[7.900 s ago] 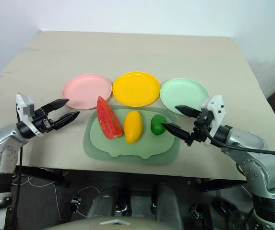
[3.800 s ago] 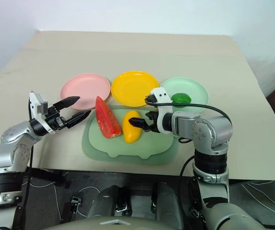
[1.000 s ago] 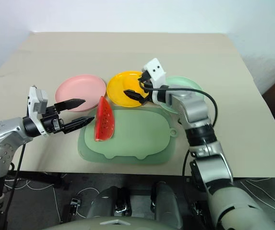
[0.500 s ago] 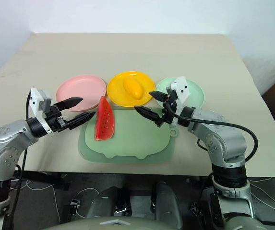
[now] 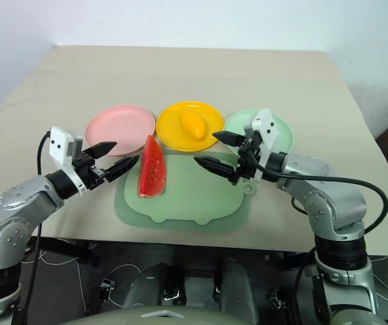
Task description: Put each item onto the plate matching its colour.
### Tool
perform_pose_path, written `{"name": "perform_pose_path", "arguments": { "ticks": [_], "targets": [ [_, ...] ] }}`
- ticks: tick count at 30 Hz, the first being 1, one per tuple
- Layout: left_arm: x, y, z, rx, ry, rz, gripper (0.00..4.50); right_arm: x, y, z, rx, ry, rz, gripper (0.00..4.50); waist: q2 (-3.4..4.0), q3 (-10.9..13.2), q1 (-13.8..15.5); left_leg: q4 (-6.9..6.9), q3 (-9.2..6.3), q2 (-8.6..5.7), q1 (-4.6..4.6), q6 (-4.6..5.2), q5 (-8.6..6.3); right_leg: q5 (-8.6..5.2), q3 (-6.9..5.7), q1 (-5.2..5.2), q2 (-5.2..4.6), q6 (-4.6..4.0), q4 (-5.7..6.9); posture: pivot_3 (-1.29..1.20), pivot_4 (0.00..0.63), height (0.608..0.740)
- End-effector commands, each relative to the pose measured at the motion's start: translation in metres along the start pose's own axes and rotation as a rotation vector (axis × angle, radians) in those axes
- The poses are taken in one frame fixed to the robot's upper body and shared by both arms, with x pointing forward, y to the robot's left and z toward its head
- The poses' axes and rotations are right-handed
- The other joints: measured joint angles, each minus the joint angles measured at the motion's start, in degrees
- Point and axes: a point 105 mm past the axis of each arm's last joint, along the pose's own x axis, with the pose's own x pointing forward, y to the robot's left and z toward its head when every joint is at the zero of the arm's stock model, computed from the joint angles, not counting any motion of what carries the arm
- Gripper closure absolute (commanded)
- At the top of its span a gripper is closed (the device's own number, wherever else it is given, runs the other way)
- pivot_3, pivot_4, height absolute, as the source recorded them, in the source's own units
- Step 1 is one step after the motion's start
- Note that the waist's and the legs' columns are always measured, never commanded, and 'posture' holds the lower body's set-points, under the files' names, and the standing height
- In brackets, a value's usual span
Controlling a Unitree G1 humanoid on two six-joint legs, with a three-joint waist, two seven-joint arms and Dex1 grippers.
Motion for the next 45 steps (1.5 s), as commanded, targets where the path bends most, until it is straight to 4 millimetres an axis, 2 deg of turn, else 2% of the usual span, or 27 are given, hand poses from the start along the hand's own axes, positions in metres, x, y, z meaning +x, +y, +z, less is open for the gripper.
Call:
{"name": "perform_pose_path", "arguments": {
  "ticks": [1, 4, 11, 20, 30, 34, 41, 45],
  "targets": [
    [0.01, -0.014, 0.008, 0.019, -0.017, -0.008, 0.0, -0.004, 0.006, 0.002, -0.064, 0.001, 0.009, 0.02, -0.01, 0.0, 0.2, 0.0, 0.0, 0.0, 0.0, 0.0, 0.0, 0.0, 0.0, 0.01, -0.01, 0.0, -0.01, 0.0, 0.15, 0.696],
    [0.016, -0.018, 0.004, 0.005, 0.024, -0.01, 0.0, -0.003, 0.008, -0.003, -0.069, 0.012, 0.009, 0.02, -0.06, 0.0, 0.2, 0.02, -0.04, -0.03, 0.0, 0.0, 0.0, 0.0, -0.01, 0.07, -0.02, 0.0, -0.05, 0.0, 0.15, 0.696],
    [0.032, -0.022, 0.005, 0.002, 0.091, 0.014, 0.0, -0.003, 0.004, -0.001, -0.078, 0.01, -0.019, 0.02, -0.06, 0.0, 0.1, 0.02, -0.05, -0.02, 0.03, 0.07, 0.04, 0.0, -0.01, 0.09, 0.02, 0.01, -0.02, 0.0, 0.15, 0.696],
    [0.04, -0.036, -0.008, -0.016, 0.276, 0.018, 0.0, -0.006, 0.0, -0.001, -0.085, 0.021, -0.055, 0.02, -0.07, 0.0, 0.1, 0.05, -0.07, -0.03, 0.04, 0.13, 0.08, 0.0, -0.01, 0.13, 0.02, 0.01, -0.02, 0.0, 0.15, 0.696],
    [0.032, -0.022, -0.015, -0.016, 0.409, 0.103, 0.0, -0.004, -0.004, -0.003, -0.091, 0.032, -0.074, 0.02, -0.07, 0.0, 0.2, 0.07, -0.09, -0.02, 0.05, 0.09, 0.06, 0.0, -0.02, 0.13, 0.02, 0.02, 0.0, 0.0, 0.15, 0.696],
    [0.033, -0.018, -0.012, -0.021, 0.401, 0.126, 0.0, -0.002, -0.005, -0.003, -0.092, 0.032, -0.077, 0.02, -0.07, 0.0, 0.2, 0.08, -0.09, -0.02, 0.05, 0.06, 0.04, 0.0, -0.02, 0.14, 0.02, 0.01, 0.0, 0.0, 0.15, 0.696],
    [0.03, -0.019, -0.017, -0.019, 0.428, 0.109, 2.13, -0.002, -0.009, -0.003, -0.101, 0.03, -0.091, 0.0, -0.07, 0.0, 0.2, 0.09, -0.09, -0.02, 0.05, 0.04, 0.03, 0.0, -0.02, 0.14, 0.01, 0.01, 0.01, 0.0, 0.15, 0.696],
    [0.03, -0.019, -0.019, -0.025, 0.432, 0.104, 2.44, -0.003, -0.011, -0.003, -0.108, 0.033, -0.1, 0.0, -0.07, 0.0, 0.2, 0.12, -0.09, -0.02, 0.05, 0.04, 0.03, 0.01, -0.02, 0.15, 0.01, 0.01, 0.01, 0.0, 0.15, 0.696]
  ]
}}
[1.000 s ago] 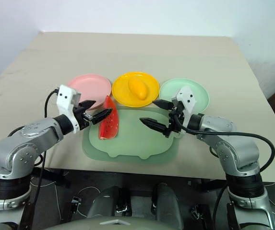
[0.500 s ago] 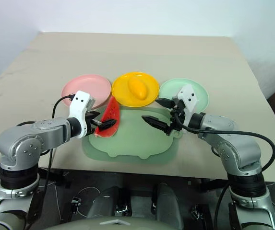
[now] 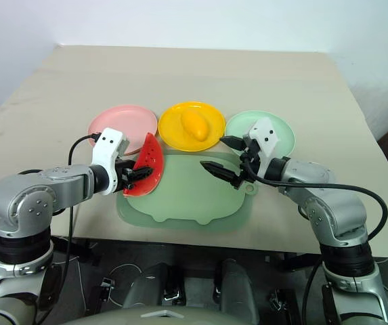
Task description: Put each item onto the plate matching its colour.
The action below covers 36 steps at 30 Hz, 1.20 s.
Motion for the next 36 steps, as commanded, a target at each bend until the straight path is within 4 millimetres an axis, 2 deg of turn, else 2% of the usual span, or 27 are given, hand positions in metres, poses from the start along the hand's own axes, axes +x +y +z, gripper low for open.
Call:
{"name": "perform_pose_path", "arguments": {
  "ticks": [1, 2, 7, 13, 15, 21, 28, 34, 36],
  "targets": [
    [-0.004, 0.003, 0.005, 0.016, -0.026, 0.015, 2.45, -0.001, -0.001, 0.01, -0.046, -0.029, -0.002, 0.0, 0.0, 0.0, 0.0, 0.0, 0.0, 0.0, 0.0, 0.0, 0.0, 0.0, 0.0, 0.0, 0.0, 0.0, 0.0, 0.0, 0.15, 0.696],
    [-0.004, 0.005, 0.006, 0.016, -0.032, 0.019, 2.46, -0.001, -0.001, 0.009, -0.047, -0.025, -0.006, 0.0, 0.0, 0.0, 0.0, 0.0, 0.0, 0.0, 0.0, 0.0, 0.0, 0.0, 0.0, 0.0, 0.0, 0.0, 0.01, 0.0, 0.15, 0.696],
    [-0.015, 0.021, 0.038, 0.04, -0.137, 0.086, 2.49, -0.002, 0.001, 0.011, -0.045, -0.038, 0.002, 0.0, -0.01, 0.0, 0.1, 0.03, -0.01, 0.0, 0.0, 0.0, 0.0, 0.0, 0.0, 0.0, -0.01, 0.0, 0.02, 0.0, 0.15, 0.696],
    [-0.029, 0.062, 0.074, 0.033, -0.24, 0.225, 2.49, 0.0, 0.006, 0.01, -0.04, -0.04, 0.023, 0.0, -0.01, 0.0, 0.0, 0.03, -0.03, 0.0, -0.02, 0.0, -0.01, 0.0, -0.02, -0.01, -0.01, 0.0, 0.03, 0.0, 0.15, 0.696],
    [-0.028, 0.076, 0.081, 0.026, -0.261, 0.27, 2.49, 0.002, 0.008, 0.007, -0.039, -0.034, 0.026, 0.0, -0.01, 0.0, 0.0, 0.04, -0.02, 0.0, -0.02, 0.0, 0.0, 0.0, -0.02, -0.02, 0.0, 0.0, 0.03, 0.0, 0.15, 0.696],
    [-0.003, 0.099, 0.101, 0.061, -0.335, 0.321, 2.49, 0.002, 0.008, 0.003, -0.041, -0.022, 0.027, 0.0, -0.01, 0.0, 0.2, 0.04, 0.0, -0.02, -0.03, 0.0, -0.01, 0.0, -0.02, -0.02, -0.04, -0.01, 0.03, 0.0, 0.15, 0.696],
    [0.028, 0.105, 0.089, 0.002, -0.279, 0.272, 2.49, 0.001, 0.004, 0.004, -0.054, -0.016, 0.016, 0.0, -0.02, 0.0, -0.1, 0.05, 0.0, 0.0, -0.07, 0.05, 0.02, 0.0, -0.02, -0.07, -0.02, -0.01, 0.04, 0.0, 0.15, 0.696],
    [0.035, 0.109, 0.081, 0.002, -0.246, 0.289, 2.49, -0.002, 0.002, 0.003, -0.062, -0.008, -0.004, 0.0, -0.03, 0.0, -0.2, 0.06, 0.0, 0.0, -0.09, 0.15, 0.08, 0.0, -0.03, -0.1, -0.01, 0.0, 0.06, 0.0, 0.15, 0.696],
    [0.034, 0.111, 0.081, 0.01, -0.251, 0.308, 1.77, -0.003, 0.001, 0.002, -0.064, -0.004, -0.01, 0.0, -0.03, 0.0, -0.2, 0.08, 0.0, 0.0, -0.09, 0.15, 0.08, 0.0, -0.03, -0.1, -0.02, 0.0, 0.07, 0.0, 0.15, 0.696]
  ]
}}
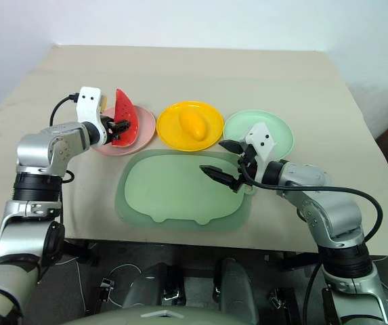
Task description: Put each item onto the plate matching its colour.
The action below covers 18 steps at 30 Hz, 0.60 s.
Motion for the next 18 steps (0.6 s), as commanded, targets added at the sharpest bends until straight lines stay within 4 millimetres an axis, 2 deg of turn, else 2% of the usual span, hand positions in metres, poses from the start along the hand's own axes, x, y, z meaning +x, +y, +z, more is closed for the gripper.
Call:
{"name": "perform_pose_path", "arguments": {
  "ticks": [1, 5, 6, 12, 17, 18],
  "targets": [
    [-0.005, 0.004, 0.018, 0.029, -0.065, 0.018, 1.51, -0.006, -0.003, 0.011, -0.05, -0.029, -0.024, 0.0, 0.0, 0.0, 0.0, 0.01, 0.0, 0.0, 0.0, 0.0, 0.0, 0.0, 0.0, 0.0, 0.0, 0.0, 0.0, 0.0, 0.15, 0.696],
    [-0.007, 0.003, 0.02, 0.061, -0.071, 0.017, 0.17, -0.007, -0.005, 0.01, -0.056, -0.027, -0.034, 0.0, 0.0, 0.0, 0.1, 0.09, -0.02, 0.0, -0.03, 0.01, -0.01, 0.0, -0.01, 0.01, -0.02, 0.0, 0.03, 0.0, 0.15, 0.696],
    [-0.007, 0.004, 0.02, 0.076, -0.073, 0.022, 0.04, -0.007, -0.005, 0.01, -0.057, -0.026, -0.035, 0.0, 0.0, 0.0, 0.1, 0.11, -0.02, 0.0, -0.04, 0.01, -0.02, 0.0, -0.01, 0.01, -0.02, 0.0, 0.04, 0.0, 0.15, 0.696],
    [-0.024, 0.012, 0.034, 0.129, -0.144, 0.048, 0.04, -0.006, -0.003, 0.011, -0.054, -0.036, -0.031, 0.0, 0.0, 0.0, 0.0, 0.17, -0.03, 0.01, -0.07, 0.01, -0.05, 0.0, -0.01, -0.02, -0.03, 0.0, 0.08, 0.0, 0.15, 0.696],
    [-0.047, 0.004, 0.042, 0.127, -0.246, -0.053, 0.04, -0.008, -0.003, 0.011, -0.049, -0.042, -0.034, 0.0, 0.0, 0.0, 0.0, 0.18, -0.03, 0.02, -0.07, 0.01, -0.05, 0.0, -0.01, -0.04, -0.03, 0.0, 0.12, 0.0, 0.15, 0.696],
    [-0.057, -0.003, 0.045, 0.115, -0.319, -0.13, 0.04, -0.009, -0.004, 0.011, -0.046, -0.046, -0.038, 0.0, 0.0, 0.0, 0.0, 0.19, -0.02, 0.03, -0.07, -0.01, -0.06, 0.0, -0.01, -0.04, -0.03, 0.0, 0.12, 0.0, 0.15, 0.696]
  ]
}}
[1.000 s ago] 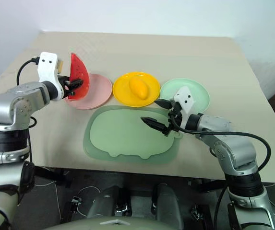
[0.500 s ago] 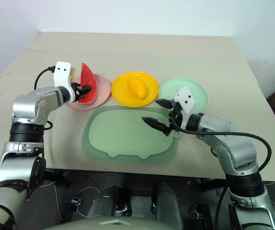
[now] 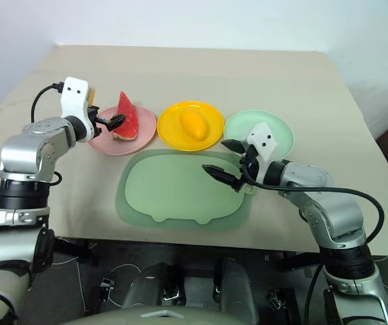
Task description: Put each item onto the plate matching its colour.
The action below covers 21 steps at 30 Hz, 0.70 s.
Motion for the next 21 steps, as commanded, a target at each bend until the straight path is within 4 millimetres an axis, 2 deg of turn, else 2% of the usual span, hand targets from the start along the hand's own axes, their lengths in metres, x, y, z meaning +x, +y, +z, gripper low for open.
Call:
{"name": "perform_pose_path", "arguments": {
  "ticks": [1, 3, 6, 12, 16, 21],
  "targets": [
    [-0.03, -0.011, 0.032, -0.002, -0.251, -0.147, 0.04, -0.007, -0.002, 0.014, -0.035, -0.057, -0.021, 0.0, 0.0, 0.0, 0.0, 0.01, 0.0, 0.0, 0.0, -0.02, -0.01, 0.0, 0.0, 0.0, -0.01, 0.0, 0.01, 0.0, 0.15, 0.696],
    [-0.048, -0.016, 0.036, 0.036, -0.354, -0.215, 0.04, -0.008, -0.004, 0.015, -0.035, -0.073, -0.032, 0.0, 0.0, 0.0, 0.0, 0.02, 0.0, 0.0, -0.01, -0.04, -0.05, 0.0, 0.0, -0.01, -0.02, 0.0, 0.01, 0.0, 0.15, 0.696],
    [-0.067, -0.029, 0.026, 0.021, -0.363, -0.369, 0.04, -0.009, -0.004, 0.018, -0.036, -0.097, -0.043, 0.0, 0.0, 0.0, 0.0, 0.06, 0.0, 0.01, -0.02, -0.06, -0.06, 0.0, 0.0, -0.02, -0.02, -0.01, 0.02, 0.0, 0.15, 0.696],
    [-0.095, -0.029, 0.012, -0.056, -0.447, -0.496, 0.04, -0.014, 0.001, 0.024, -0.019, -0.181, -0.043, 0.0, 0.01, 0.0, 0.1, 0.18, -0.02, 0.01, -0.03, 0.02, -0.13, -0.07, 0.0, 0.03, -0.04, 0.06, 0.02, 0.0, 0.15, 0.696],
    [-0.097, -0.021, -0.008, -0.038, -0.412, -0.461, 0.04, -0.02, 0.006, 0.012, 0.029, -0.166, -0.039, 0.0, 0.01, 0.0, 0.2, 0.22, -0.07, 0.01, -0.12, 0.06, -0.15, -0.04, -0.02, 0.01, -0.03, 0.02, 0.0, 0.0, 0.15, 0.696],
    [-0.104, -0.026, -0.04, -0.006, -0.378, -0.511, 0.04, -0.02, 0.007, 0.007, 0.039, -0.154, -0.049, 0.0, 0.03, 0.0, 0.0, 0.22, -0.05, 0.02, -0.12, 0.07, -0.17, -0.12, -0.01, -0.03, -0.03, -0.09, -0.03, 0.0, 0.15, 0.696]
  ]
}}
